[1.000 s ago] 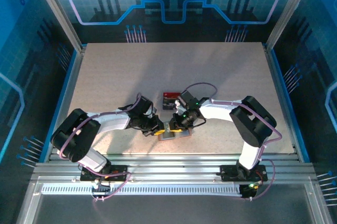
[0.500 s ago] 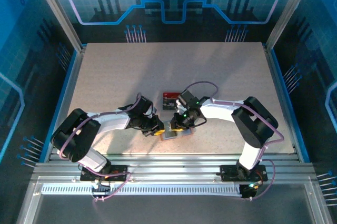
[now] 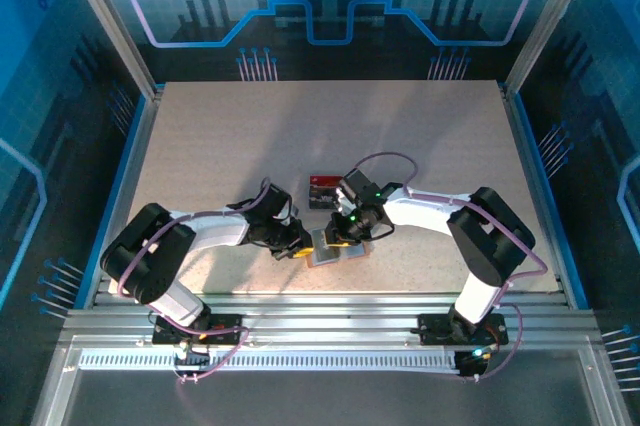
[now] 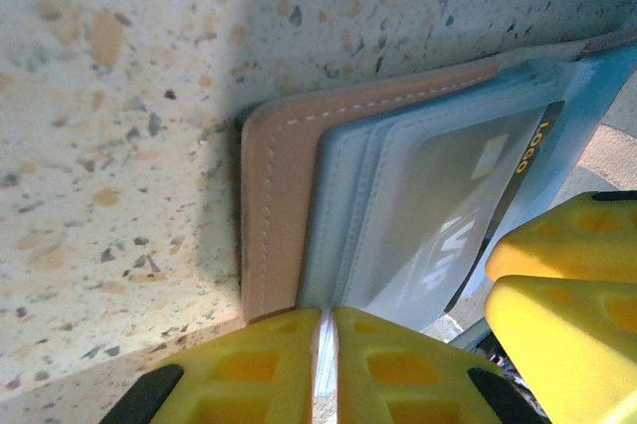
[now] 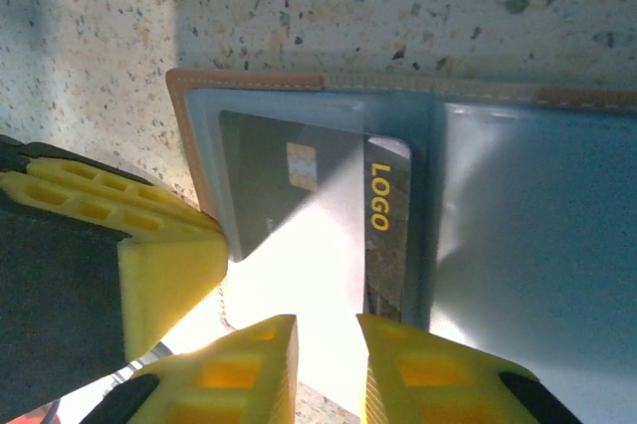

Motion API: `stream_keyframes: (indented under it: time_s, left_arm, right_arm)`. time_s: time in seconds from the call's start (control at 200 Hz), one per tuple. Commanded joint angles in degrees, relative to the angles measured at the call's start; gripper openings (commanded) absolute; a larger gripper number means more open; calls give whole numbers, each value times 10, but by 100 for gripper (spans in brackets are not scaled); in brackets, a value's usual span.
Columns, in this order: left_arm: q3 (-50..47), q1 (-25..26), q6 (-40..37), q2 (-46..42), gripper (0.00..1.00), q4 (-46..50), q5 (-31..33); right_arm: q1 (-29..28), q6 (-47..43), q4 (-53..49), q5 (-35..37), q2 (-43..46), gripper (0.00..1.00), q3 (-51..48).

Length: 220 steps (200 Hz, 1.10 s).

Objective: Take the credit cards out of the card holder

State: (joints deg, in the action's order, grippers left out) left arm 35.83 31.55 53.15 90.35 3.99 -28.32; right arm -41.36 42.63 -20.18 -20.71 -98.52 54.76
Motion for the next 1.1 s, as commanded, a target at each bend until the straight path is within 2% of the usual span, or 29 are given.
stream_keyframes:
  time_s: [0.0,0.44,1.096]
  left_arm:
    - [-14,-5,-18,15,13,25,17]
    - [-6,-4,-23,14,13,33,14]
    - [-3,-4,-24,13,13,35,14]
  right_arm:
    - [-6,4,3,-20,1,22,-3]
    - [-3,-12,-21,10,-22,22,-8]
    - [7,-26,-52,38,8,22,8]
